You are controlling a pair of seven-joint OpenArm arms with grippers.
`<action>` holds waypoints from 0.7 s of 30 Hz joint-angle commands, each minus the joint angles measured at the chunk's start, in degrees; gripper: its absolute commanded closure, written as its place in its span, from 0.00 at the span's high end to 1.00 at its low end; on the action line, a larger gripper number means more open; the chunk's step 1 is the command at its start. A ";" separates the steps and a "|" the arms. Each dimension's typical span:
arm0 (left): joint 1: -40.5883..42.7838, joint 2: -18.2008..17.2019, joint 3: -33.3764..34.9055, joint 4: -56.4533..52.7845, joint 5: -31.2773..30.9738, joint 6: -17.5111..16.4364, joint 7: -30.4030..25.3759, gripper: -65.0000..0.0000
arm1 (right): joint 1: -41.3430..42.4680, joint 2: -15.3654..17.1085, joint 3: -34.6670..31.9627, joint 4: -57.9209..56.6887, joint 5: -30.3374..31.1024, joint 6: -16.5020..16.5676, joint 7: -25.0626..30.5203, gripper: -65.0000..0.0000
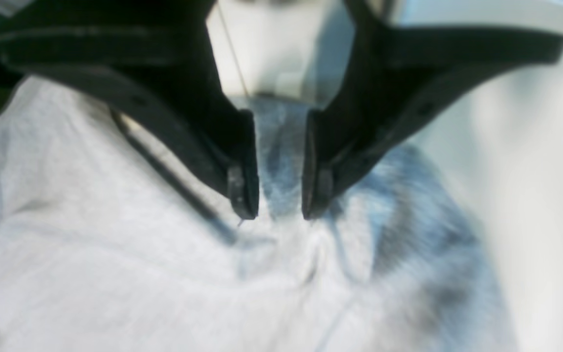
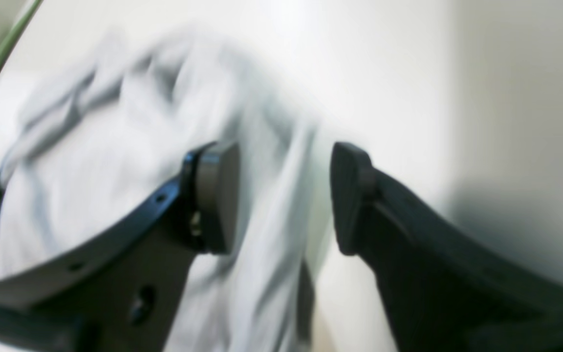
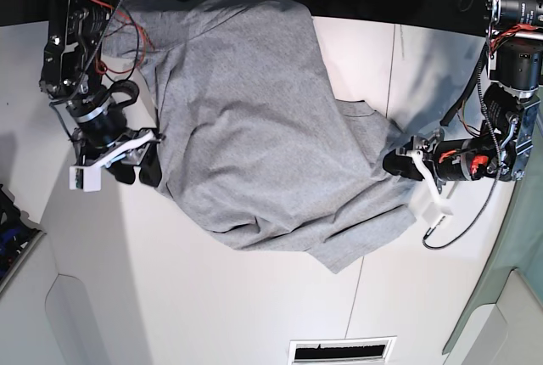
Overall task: Layout the t-shirt on the table in an organized manner, then fold the t-shirt properly
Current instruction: 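Pull the shirt with both grippers to flatten the body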
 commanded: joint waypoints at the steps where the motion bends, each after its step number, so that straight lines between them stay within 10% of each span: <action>1: -1.11 -1.46 -0.33 1.66 -2.38 -1.66 0.33 0.30 | 2.25 0.33 0.96 0.94 0.87 0.09 1.20 0.46; 13: 10.51 0.83 -0.33 9.77 -11.17 -2.85 3.23 0.28 | 22.97 0.48 -5.84 -30.40 -6.49 -1.49 5.70 0.44; 21: 13.25 6.64 -0.33 7.58 3.37 -0.13 -0.24 0.10 | 24.46 0.44 -14.27 -37.70 -6.62 2.12 5.73 0.03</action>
